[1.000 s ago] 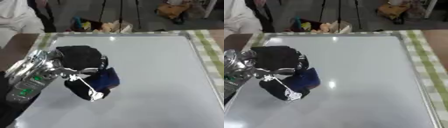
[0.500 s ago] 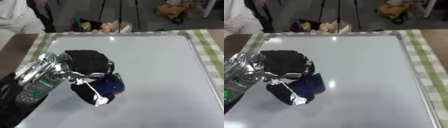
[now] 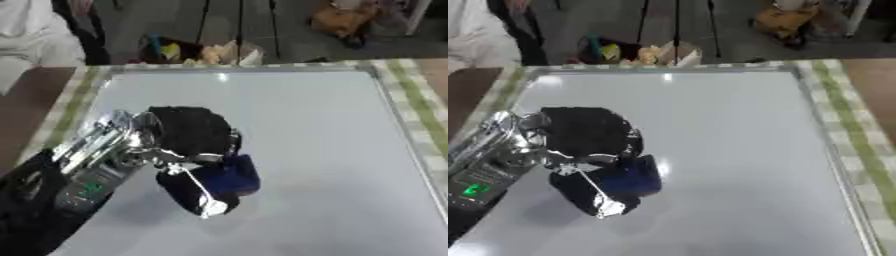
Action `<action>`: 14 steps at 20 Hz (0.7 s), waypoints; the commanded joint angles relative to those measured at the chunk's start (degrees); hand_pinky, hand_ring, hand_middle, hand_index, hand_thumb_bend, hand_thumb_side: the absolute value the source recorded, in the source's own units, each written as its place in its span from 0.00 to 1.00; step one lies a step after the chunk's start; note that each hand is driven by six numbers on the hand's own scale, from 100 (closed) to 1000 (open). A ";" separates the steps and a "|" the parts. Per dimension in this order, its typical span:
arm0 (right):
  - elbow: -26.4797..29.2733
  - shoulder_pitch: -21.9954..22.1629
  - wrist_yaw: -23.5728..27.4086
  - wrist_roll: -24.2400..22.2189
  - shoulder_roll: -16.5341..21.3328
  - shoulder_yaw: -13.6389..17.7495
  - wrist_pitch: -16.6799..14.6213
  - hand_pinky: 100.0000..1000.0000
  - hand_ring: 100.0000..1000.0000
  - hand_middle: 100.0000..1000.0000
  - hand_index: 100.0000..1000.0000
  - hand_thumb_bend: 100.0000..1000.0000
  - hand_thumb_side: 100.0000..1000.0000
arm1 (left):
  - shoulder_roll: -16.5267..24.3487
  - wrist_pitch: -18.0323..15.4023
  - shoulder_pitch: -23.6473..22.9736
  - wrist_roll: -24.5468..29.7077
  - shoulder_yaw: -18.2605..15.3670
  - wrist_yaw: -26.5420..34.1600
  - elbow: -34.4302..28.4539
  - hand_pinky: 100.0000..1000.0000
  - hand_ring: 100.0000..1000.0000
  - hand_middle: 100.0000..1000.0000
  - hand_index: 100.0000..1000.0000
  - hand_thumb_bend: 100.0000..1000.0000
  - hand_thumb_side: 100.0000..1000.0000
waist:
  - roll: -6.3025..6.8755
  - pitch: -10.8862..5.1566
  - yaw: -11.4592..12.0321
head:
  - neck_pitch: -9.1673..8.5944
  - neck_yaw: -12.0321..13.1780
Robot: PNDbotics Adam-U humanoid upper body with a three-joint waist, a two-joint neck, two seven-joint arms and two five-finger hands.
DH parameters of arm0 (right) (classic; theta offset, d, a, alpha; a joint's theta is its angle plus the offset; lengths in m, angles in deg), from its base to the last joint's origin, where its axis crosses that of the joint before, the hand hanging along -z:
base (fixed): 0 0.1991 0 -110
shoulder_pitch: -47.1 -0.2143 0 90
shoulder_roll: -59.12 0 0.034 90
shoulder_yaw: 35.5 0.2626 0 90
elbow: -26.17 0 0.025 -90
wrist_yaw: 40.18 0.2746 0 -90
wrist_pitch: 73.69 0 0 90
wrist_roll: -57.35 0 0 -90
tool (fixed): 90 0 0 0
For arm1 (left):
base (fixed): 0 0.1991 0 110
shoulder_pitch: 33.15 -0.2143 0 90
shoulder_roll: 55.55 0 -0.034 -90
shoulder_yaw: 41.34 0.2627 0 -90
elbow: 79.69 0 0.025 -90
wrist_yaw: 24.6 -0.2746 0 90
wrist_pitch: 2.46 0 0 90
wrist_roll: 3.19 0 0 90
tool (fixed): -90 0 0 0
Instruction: Wipe the whiteboard clean with a brush.
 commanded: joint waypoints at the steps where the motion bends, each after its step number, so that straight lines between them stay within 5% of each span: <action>1: 0.88 -0.63 0.44 -0.27 1.01 0.16 0.01 0.79 0.73 0.50 0.80 0.00 0.93 | -0.07 -1.19 1.32 -0.01 0.38 -0.22 0.34 0.31 0.43 0.25 0.38 0.00 0.60 | -0.13 -0.88 -0.09 | 0.14 0.14; 14: 0.88 -0.87 0.43 -0.55 0.69 0.02 0.26 0.79 0.73 0.50 0.80 0.00 0.93 | -1.12 -7.36 0.97 -2.68 1.95 0.41 5.92 0.31 0.44 0.26 0.39 0.00 0.61 | 0.00 -0.57 -0.30 | -0.31 0.30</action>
